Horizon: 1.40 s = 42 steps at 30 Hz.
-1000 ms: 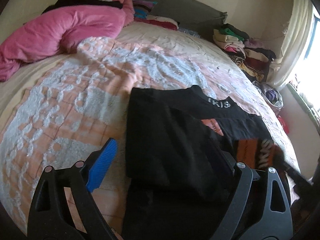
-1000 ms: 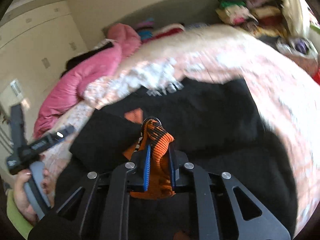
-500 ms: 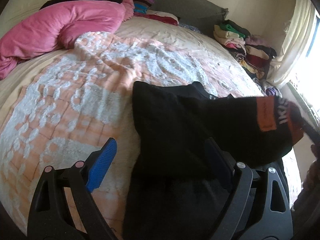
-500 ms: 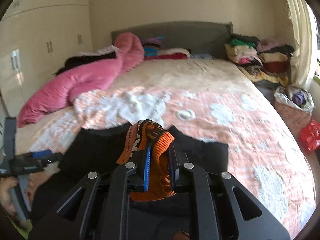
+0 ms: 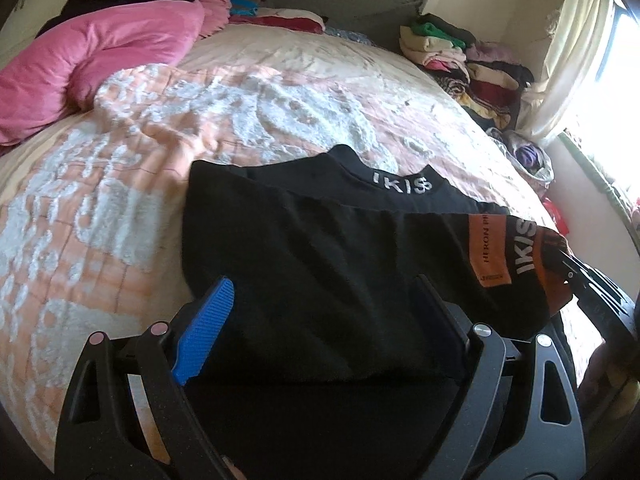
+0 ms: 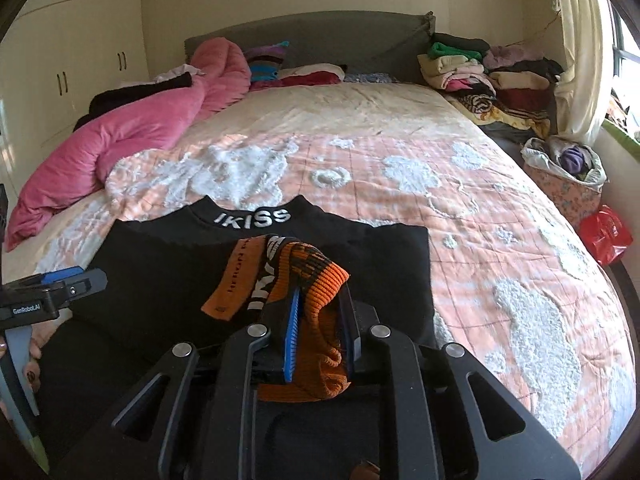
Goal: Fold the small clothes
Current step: 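Grasp the orange cuff with the right tool and reposition it on the body, then lay the orange cuff flat beside the patch and open the right tool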
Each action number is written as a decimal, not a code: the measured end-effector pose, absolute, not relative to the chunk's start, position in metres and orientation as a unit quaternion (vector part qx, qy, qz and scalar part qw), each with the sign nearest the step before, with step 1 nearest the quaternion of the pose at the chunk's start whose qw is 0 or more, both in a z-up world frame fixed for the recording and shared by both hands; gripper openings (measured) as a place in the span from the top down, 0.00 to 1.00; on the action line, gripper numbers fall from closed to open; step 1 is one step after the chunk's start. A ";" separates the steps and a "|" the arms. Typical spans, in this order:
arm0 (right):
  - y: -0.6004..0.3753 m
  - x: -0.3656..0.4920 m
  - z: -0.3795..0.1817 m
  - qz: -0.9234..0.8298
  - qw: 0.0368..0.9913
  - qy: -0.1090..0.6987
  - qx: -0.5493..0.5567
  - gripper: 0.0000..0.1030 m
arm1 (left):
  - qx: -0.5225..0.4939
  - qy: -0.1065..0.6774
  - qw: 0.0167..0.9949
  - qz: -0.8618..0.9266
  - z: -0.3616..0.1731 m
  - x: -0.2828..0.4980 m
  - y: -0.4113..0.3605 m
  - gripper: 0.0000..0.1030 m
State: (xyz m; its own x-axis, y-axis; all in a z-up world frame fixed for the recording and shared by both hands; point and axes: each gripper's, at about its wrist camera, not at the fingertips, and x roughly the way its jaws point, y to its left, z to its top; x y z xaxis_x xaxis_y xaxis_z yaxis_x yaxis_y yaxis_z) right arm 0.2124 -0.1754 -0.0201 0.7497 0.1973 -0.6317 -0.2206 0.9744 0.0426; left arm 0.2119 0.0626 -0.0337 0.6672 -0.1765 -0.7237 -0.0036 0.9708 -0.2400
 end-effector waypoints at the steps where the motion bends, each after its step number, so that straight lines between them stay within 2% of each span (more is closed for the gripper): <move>1: -0.176 0.213 -0.022 0.107 0.935 0.338 -0.019 0.83 | -0.110 0.405 0.906 -0.049 -0.034 0.212 0.061 0.20; 10: -0.181 0.213 -0.027 0.086 0.934 0.345 -0.022 0.82 | -0.106 0.411 0.903 -0.068 -0.039 0.216 0.050 0.20; 23: -0.184 0.209 -0.029 0.070 0.934 0.351 -0.009 0.75 | -0.104 0.413 0.902 -0.073 -0.047 0.215 0.050 0.20; 27: -0.167 0.205 -0.032 0.112 0.924 0.365 -0.009 0.62 | -0.095 0.414 0.902 -0.075 -0.047 0.214 0.048 0.20; 38: -0.130 0.204 -0.047 0.171 0.900 0.401 -0.019 0.58 | -0.050 0.442 0.893 -0.071 -0.063 0.213 0.044 0.20; 40: -0.129 0.205 -0.049 0.166 0.899 0.405 -0.024 0.56 | -0.051 0.442 0.892 -0.072 -0.064 0.212 0.044 0.20; 42: -0.133 0.208 -0.056 0.140 0.895 0.421 -0.034 0.49 | -0.052 0.442 0.893 -0.072 -0.064 0.212 0.045 0.20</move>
State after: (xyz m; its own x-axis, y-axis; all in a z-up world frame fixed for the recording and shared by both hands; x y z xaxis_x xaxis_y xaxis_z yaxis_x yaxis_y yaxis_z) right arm 0.2078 -0.1334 -0.0564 0.6057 0.2224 -0.7640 -0.2803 0.9582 0.0568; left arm 0.2118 0.0446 -0.0635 0.5988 -0.1750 -0.7815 0.0833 0.9841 -0.1566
